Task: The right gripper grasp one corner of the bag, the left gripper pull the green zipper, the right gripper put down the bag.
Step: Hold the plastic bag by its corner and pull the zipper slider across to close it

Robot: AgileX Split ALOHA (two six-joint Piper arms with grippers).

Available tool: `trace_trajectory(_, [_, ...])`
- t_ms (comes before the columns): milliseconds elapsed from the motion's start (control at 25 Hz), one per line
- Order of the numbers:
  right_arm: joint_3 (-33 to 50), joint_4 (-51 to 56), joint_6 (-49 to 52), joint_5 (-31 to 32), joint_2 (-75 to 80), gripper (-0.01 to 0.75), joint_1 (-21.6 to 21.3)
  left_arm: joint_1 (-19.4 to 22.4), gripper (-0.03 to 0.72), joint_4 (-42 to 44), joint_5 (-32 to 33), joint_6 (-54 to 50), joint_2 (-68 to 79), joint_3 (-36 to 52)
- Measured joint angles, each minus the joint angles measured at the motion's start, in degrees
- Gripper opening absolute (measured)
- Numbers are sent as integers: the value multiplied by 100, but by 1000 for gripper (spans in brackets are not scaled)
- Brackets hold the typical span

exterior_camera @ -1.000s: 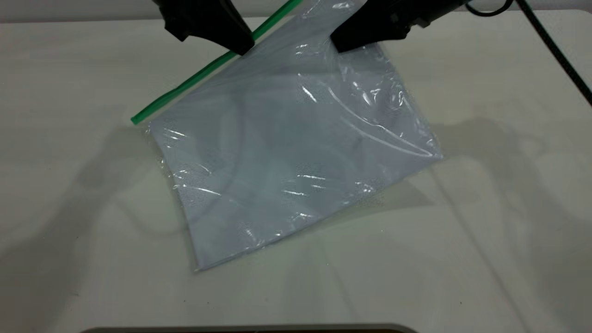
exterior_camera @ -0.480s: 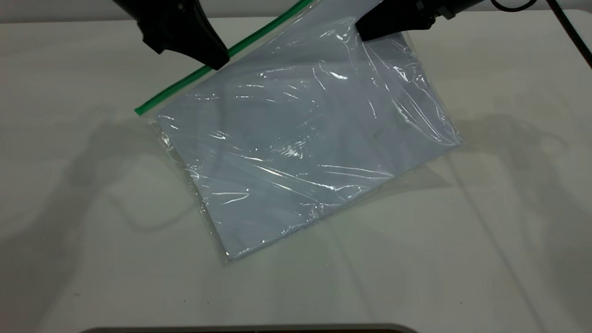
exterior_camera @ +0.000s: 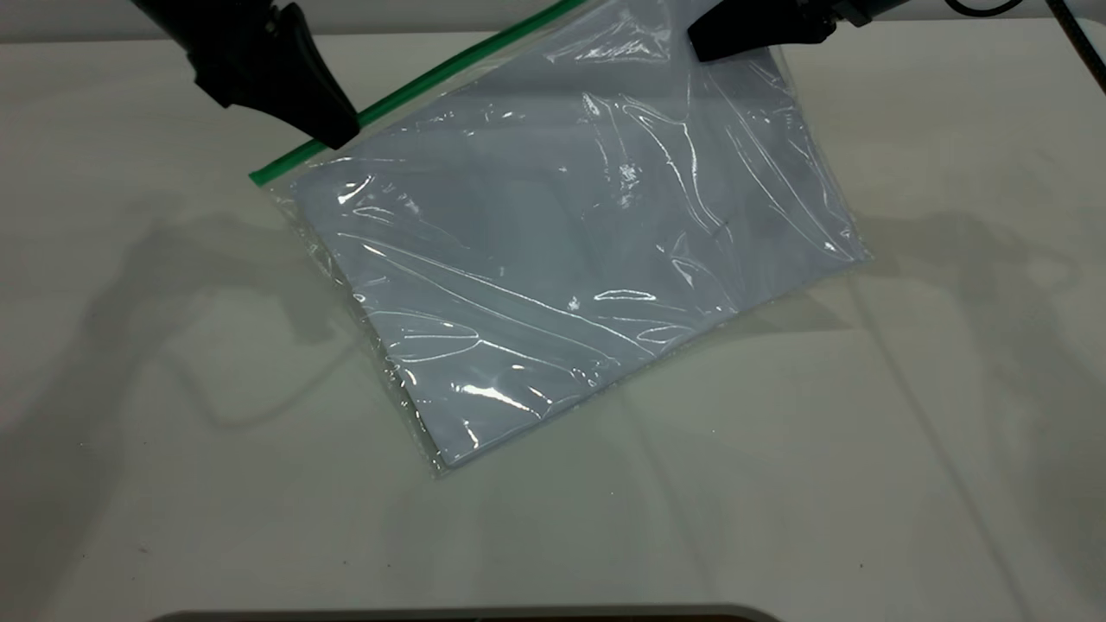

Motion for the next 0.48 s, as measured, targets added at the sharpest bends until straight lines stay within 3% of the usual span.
trace_trajectory(480, [0, 18, 0, -70, 0, 36, 0, 7, 56, 618, 111, -466, 0, 0])
